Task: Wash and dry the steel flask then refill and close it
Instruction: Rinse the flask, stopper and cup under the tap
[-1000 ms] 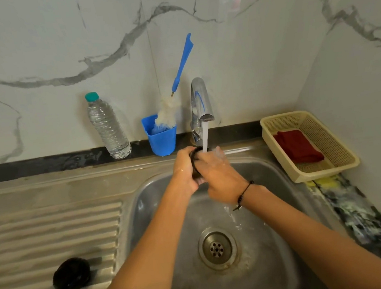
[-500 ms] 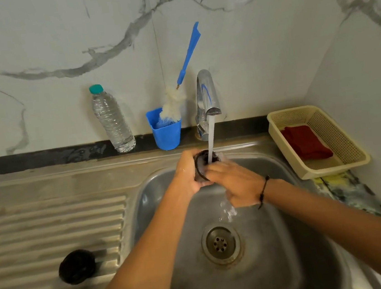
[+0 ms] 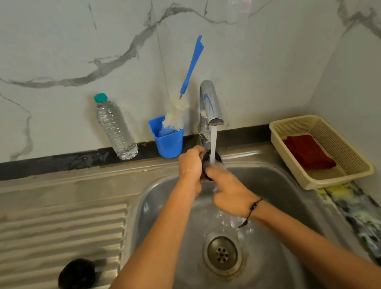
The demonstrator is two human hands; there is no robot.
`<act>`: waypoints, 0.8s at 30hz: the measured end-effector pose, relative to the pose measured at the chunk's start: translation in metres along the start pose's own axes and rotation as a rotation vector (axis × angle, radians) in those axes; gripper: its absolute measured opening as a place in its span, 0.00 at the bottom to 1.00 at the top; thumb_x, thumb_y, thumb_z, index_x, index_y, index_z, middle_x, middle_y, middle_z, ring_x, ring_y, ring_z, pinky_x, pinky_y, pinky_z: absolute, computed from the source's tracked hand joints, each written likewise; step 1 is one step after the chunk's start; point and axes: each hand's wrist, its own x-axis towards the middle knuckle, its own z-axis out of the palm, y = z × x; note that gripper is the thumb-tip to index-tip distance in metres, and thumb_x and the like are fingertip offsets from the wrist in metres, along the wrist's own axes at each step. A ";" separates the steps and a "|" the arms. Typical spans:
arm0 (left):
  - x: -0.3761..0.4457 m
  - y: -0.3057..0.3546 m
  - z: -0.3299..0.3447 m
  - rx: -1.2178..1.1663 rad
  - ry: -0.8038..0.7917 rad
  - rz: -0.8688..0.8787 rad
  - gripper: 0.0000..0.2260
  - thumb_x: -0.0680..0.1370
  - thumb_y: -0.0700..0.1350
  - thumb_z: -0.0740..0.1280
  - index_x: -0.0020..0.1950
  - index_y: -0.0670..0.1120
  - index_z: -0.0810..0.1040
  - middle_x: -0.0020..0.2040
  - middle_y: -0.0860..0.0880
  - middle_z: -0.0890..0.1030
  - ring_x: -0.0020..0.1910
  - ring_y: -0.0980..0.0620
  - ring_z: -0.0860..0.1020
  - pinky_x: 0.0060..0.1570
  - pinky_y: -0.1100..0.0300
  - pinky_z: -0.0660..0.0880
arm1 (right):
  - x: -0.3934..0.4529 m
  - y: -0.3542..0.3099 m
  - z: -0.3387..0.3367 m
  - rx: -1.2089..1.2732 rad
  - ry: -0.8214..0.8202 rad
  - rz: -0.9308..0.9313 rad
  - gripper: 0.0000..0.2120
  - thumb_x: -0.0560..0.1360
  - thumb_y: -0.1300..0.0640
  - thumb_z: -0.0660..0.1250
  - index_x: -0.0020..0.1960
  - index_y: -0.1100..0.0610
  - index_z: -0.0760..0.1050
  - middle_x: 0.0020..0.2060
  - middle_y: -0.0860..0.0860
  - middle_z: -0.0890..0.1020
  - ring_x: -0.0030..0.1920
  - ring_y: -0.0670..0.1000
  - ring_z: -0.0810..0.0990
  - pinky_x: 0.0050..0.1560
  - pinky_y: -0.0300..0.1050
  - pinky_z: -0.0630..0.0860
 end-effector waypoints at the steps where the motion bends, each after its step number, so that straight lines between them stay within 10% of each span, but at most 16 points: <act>1: -0.002 -0.003 0.000 -0.011 0.004 0.000 0.07 0.77 0.43 0.62 0.39 0.44 0.75 0.34 0.46 0.77 0.35 0.50 0.76 0.34 0.56 0.73 | 0.002 0.001 -0.004 -0.033 -0.012 0.013 0.27 0.63 0.71 0.61 0.61 0.58 0.71 0.57 0.53 0.73 0.64 0.52 0.68 0.72 0.56 0.55; 7: -0.002 -0.004 0.000 -0.032 -0.017 -0.039 0.07 0.77 0.45 0.61 0.42 0.45 0.75 0.36 0.45 0.78 0.36 0.49 0.77 0.32 0.58 0.72 | 0.001 0.003 -0.002 -0.111 -0.029 -0.081 0.25 0.65 0.70 0.60 0.62 0.59 0.70 0.57 0.52 0.71 0.60 0.53 0.69 0.65 0.55 0.66; 11: -0.010 -0.008 -0.002 -0.001 -0.083 -0.096 0.09 0.77 0.45 0.59 0.43 0.44 0.77 0.38 0.44 0.80 0.40 0.47 0.78 0.37 0.53 0.76 | -0.001 0.012 -0.029 -0.721 -0.173 -0.222 0.27 0.70 0.66 0.61 0.68 0.53 0.66 0.65 0.49 0.69 0.70 0.50 0.62 0.71 0.62 0.36; 14: -0.011 -0.006 0.006 0.037 -0.100 -0.088 0.10 0.77 0.43 0.57 0.41 0.45 0.77 0.41 0.43 0.80 0.42 0.45 0.78 0.38 0.52 0.76 | 0.002 0.008 -0.031 -0.833 -0.074 -0.282 0.24 0.71 0.64 0.61 0.66 0.55 0.68 0.63 0.51 0.70 0.68 0.51 0.65 0.70 0.60 0.34; 17: -0.008 -0.002 0.012 -0.017 -0.006 0.000 0.10 0.76 0.40 0.58 0.37 0.46 0.75 0.35 0.45 0.76 0.35 0.49 0.75 0.37 0.57 0.73 | -0.004 0.014 -0.013 -0.515 -0.055 -0.106 0.25 0.69 0.68 0.61 0.66 0.58 0.67 0.60 0.52 0.71 0.64 0.52 0.68 0.73 0.58 0.50; 21: -0.005 -0.016 0.012 0.071 0.105 0.170 0.13 0.78 0.41 0.59 0.34 0.47 0.72 0.33 0.48 0.73 0.37 0.49 0.73 0.42 0.54 0.71 | -0.005 0.000 -0.011 0.557 0.010 0.213 0.10 0.74 0.70 0.59 0.48 0.60 0.76 0.43 0.52 0.78 0.48 0.48 0.76 0.51 0.35 0.73; 24: -0.010 -0.021 0.009 0.223 0.100 0.494 0.14 0.82 0.41 0.56 0.37 0.48 0.72 0.37 0.48 0.74 0.38 0.52 0.73 0.42 0.58 0.70 | 0.005 -0.009 -0.012 0.835 0.240 0.397 0.11 0.78 0.61 0.56 0.44 0.62 0.76 0.40 0.57 0.78 0.45 0.54 0.77 0.54 0.50 0.74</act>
